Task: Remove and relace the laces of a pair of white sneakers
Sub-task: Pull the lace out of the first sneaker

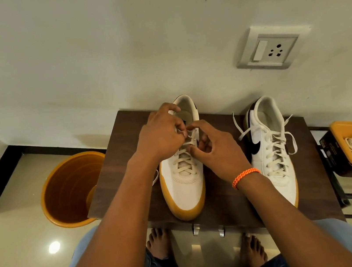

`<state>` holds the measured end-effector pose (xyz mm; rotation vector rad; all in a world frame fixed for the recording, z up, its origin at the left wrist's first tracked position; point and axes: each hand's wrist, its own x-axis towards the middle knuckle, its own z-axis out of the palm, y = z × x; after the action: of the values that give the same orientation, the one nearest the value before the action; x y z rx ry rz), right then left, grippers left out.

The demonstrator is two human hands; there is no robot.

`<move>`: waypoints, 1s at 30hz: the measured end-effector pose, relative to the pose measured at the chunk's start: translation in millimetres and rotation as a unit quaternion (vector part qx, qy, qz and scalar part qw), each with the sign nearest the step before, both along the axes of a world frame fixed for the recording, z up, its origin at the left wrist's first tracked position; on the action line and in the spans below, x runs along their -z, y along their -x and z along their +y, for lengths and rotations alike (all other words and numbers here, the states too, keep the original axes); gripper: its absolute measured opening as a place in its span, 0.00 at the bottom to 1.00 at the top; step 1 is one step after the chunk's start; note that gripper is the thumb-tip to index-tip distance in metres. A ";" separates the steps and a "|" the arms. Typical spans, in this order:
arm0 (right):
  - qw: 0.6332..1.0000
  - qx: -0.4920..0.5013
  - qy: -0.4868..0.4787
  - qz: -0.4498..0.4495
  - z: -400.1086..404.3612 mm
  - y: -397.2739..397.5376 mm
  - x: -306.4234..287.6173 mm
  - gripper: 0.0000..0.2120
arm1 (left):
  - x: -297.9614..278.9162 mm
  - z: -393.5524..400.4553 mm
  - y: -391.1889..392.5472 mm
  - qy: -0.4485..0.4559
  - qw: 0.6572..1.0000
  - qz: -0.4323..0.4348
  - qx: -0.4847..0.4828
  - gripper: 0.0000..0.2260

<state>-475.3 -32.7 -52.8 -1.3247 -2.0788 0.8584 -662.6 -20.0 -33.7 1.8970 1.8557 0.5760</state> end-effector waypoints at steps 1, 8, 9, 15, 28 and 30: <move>1.000 0.001 -0.003 -0.005 -0.6 0.0 -0.4 0.21 | 0.0 -0.4 -1.9 -0.005 1.000 0.015 0.001 0.03; 0.988 0.008 -0.075 -0.136 -7.6 5.2 -4.6 0.13 | -3.2 5.1 -1.5 -0.102 0.982 -0.017 -0.159 0.05; 0.986 0.011 -0.091 -0.143 -9.6 8.0 -4.5 0.11 | -4.0 6.8 2.5 -0.101 0.976 -0.073 -0.180 0.06; 0.997 0.046 -0.049 -0.042 -11.9 24.1 -0.9 0.05 | -7.2 2.4 36.0 -0.076 0.945 -0.176 -0.265 0.05; 0.720 -0.044 0.260 0.642 12.9 -25.2 -77.1 0.10 | -6.6 2.1 46.9 0.019 0.926 -0.224 -0.304 0.05; 0.710 -0.027 0.257 0.655 15.2 -31.8 -81.6 0.10 | -6.4 0.8 51.3 0.013 0.926 -0.203 -0.318 0.05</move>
<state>-443.5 -17.5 28.8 -0.4394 -0.7206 1.7738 -713.9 -19.2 -27.3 1.0076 2.1386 1.0469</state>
